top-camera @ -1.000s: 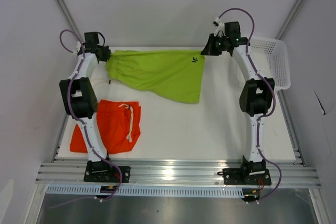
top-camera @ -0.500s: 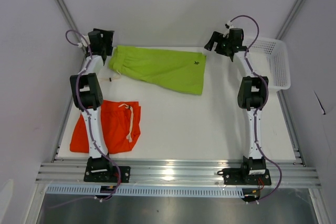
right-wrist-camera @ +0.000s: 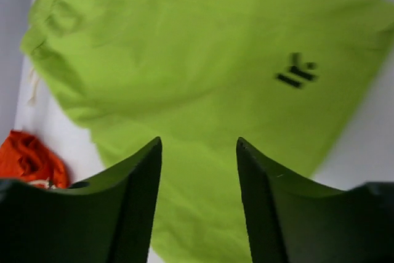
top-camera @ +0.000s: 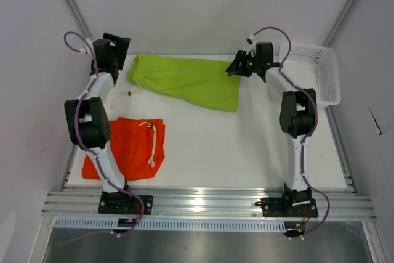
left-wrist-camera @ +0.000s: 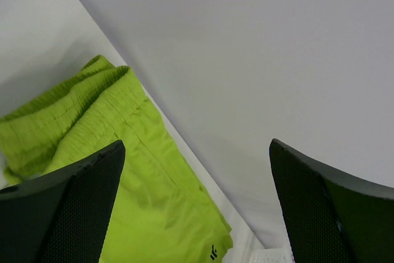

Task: Fold and stack the shorts
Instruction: Fold the shorts

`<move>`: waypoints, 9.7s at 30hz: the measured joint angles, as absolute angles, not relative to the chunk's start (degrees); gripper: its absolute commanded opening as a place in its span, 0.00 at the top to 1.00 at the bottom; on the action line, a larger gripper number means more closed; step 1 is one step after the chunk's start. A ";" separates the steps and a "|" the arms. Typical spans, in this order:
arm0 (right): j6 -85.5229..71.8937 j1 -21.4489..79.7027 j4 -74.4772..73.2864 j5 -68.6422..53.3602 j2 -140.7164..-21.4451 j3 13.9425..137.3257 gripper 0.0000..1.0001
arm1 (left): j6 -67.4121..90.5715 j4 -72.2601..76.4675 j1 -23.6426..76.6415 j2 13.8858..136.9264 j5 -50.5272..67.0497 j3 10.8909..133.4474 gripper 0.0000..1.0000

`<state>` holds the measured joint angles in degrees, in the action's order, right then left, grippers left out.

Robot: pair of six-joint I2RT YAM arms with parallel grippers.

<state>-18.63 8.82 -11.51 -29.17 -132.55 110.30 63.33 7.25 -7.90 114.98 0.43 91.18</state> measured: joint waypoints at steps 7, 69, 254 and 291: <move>-22.28 14.79 -8.45 -33.52 -131.13 103.53 0.76 | 60.34 7.16 -7.90 104.33 0.34 81.41 0.01; -27.38 36.69 -12.25 -11.90 -131.41 98.83 0.66 | 46.48 18.22 -1.39 118.39 21.52 71.00 0.10; -31.07 28.77 -7.25 -29.21 -131.46 94.11 0.55 | 43.86 37.56 7.73 115.63 25.85 54.54 0.09; -23.22 28.45 -10.41 -29.36 -125.36 87.61 0.35 | 45.01 16.36 15.77 106.96 19.09 54.52 1.00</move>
